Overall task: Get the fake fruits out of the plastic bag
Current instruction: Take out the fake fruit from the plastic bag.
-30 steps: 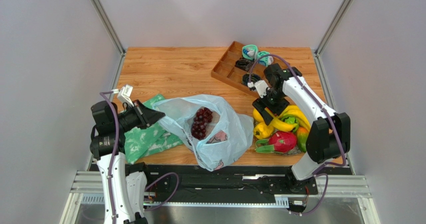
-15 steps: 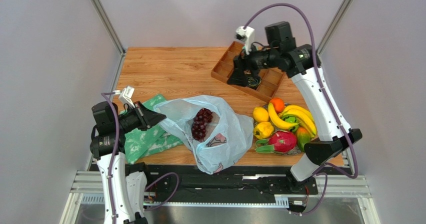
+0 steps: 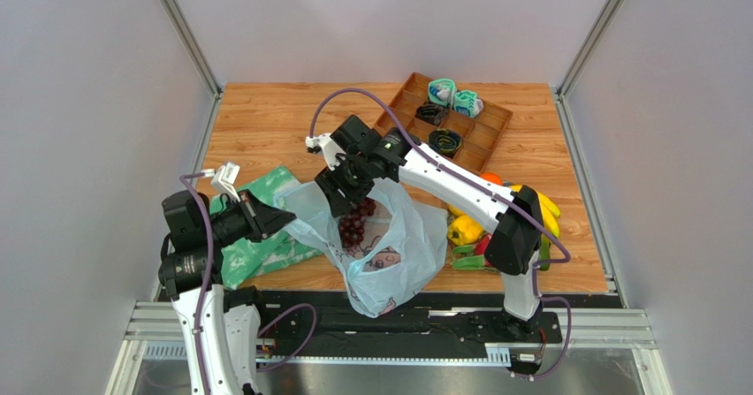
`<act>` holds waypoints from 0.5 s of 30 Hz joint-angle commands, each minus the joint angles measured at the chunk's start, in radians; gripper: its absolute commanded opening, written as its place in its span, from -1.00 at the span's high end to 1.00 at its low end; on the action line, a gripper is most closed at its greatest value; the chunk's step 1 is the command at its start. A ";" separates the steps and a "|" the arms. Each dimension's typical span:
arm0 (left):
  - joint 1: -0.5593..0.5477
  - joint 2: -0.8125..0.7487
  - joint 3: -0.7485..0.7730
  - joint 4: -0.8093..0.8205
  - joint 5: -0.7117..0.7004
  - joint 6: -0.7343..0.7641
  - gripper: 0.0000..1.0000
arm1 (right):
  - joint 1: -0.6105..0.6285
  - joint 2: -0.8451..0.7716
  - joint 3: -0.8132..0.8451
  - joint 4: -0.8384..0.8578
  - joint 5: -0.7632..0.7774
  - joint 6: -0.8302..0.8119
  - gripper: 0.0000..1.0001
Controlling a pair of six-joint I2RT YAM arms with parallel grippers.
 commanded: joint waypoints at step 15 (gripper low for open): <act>0.011 -0.122 0.003 -0.178 -0.062 0.090 1.00 | 0.016 0.212 -0.023 0.014 0.398 0.166 -0.70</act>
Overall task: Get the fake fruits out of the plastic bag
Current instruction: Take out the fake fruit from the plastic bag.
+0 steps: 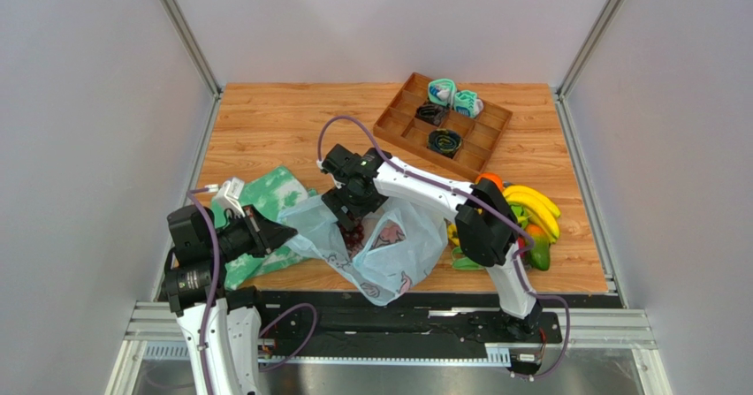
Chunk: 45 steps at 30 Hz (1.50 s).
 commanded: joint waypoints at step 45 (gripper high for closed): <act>-0.076 0.288 0.077 0.513 0.047 -0.156 1.00 | 0.015 -0.535 0.163 -0.270 -0.388 -0.745 1.00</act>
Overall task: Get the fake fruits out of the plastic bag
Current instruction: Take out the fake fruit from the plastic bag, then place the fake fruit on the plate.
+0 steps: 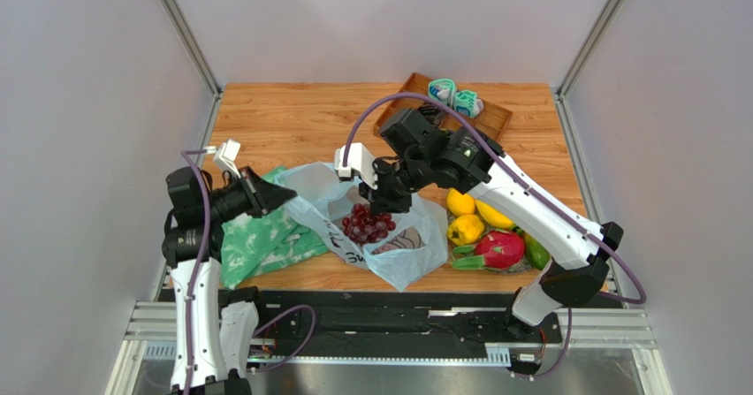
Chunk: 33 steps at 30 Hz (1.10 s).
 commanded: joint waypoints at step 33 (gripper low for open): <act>-0.006 0.007 0.015 0.078 0.003 -0.050 1.00 | -0.822 -0.406 -0.428 0.066 0.333 -0.165 1.00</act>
